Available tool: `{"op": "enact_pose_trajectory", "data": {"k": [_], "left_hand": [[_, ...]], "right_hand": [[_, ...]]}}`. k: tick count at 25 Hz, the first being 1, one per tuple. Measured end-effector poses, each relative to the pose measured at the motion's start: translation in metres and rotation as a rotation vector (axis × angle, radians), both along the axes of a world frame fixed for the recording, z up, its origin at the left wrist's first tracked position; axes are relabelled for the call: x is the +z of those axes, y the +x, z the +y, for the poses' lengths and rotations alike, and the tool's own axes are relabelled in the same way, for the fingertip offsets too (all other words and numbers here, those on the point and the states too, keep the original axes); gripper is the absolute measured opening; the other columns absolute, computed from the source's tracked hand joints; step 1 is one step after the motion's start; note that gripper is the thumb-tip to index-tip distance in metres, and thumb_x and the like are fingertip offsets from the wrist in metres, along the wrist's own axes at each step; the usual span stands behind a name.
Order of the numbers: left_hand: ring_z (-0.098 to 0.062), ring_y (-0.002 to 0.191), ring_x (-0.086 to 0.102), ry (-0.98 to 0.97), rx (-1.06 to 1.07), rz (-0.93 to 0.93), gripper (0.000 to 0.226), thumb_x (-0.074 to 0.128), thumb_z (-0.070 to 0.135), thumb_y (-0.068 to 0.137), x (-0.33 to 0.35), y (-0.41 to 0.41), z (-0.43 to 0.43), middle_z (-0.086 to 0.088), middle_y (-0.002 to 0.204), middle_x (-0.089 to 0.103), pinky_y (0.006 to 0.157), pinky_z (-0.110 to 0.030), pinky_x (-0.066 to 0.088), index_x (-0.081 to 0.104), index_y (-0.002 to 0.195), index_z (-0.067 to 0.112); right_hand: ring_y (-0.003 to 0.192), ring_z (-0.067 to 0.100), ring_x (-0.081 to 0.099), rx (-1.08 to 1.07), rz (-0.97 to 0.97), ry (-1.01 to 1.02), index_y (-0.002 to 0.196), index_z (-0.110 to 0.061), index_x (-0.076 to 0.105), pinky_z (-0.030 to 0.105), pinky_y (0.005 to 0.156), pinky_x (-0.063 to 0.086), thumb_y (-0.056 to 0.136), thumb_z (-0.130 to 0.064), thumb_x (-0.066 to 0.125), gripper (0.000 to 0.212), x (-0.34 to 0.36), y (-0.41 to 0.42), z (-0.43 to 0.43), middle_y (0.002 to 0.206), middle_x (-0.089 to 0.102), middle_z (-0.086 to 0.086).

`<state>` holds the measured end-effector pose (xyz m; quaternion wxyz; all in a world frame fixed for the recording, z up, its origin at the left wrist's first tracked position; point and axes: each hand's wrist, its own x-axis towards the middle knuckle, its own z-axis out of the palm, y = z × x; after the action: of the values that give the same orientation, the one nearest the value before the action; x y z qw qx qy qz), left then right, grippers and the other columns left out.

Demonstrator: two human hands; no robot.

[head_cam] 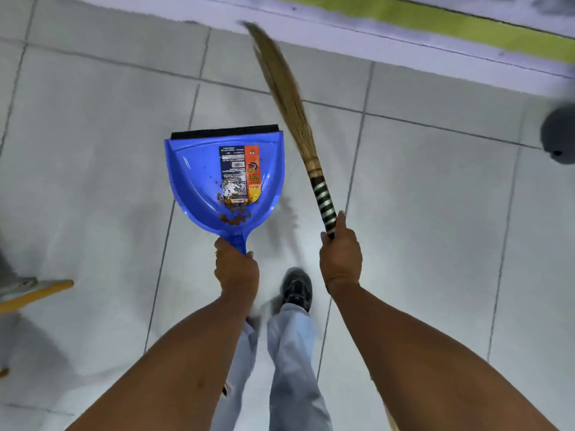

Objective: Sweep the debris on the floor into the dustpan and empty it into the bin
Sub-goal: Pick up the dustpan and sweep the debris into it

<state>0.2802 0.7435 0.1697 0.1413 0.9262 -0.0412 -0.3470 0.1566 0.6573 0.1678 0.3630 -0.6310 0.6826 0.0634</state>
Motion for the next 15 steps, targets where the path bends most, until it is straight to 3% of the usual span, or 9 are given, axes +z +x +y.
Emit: {"op": "enact_pose_trajectory", "data": {"k": [6, 15], "left_hand": [[-0.041, 0.112, 0.052, -0.065, -0.157, -0.026, 0.046, 0.062, 0.006, 0.084, 0.058, -0.086, -0.06, -0.024, 0.121, 0.055, 0.094, -0.046, 0.039, 0.037, 0.122, -0.005], [-0.042, 0.108, 0.055, -0.093, -0.381, 0.027, 0.046, 0.065, 0.004, 0.08, 0.11, -0.196, -0.164, -0.026, 0.116, 0.057, 0.09, -0.046, 0.043, 0.039, 0.117, -0.005]], "right_hand": [[0.114, 0.029, 0.056, -0.312, -0.072, 0.01, 0.151, -0.021, 0.024, 0.035, 0.093, 0.043, 0.099, -0.02, 0.046, 0.057, 0.073, -0.111, -0.03, 0.122, 0.06, 0.011], [0.108, 0.031, 0.06, -0.473, -0.015, 0.012, 0.147, -0.025, 0.033, 0.039, 0.091, 0.049, 0.098, -0.022, 0.047, 0.051, 0.129, -0.251, -0.113, 0.119, 0.06, 0.014]]}}
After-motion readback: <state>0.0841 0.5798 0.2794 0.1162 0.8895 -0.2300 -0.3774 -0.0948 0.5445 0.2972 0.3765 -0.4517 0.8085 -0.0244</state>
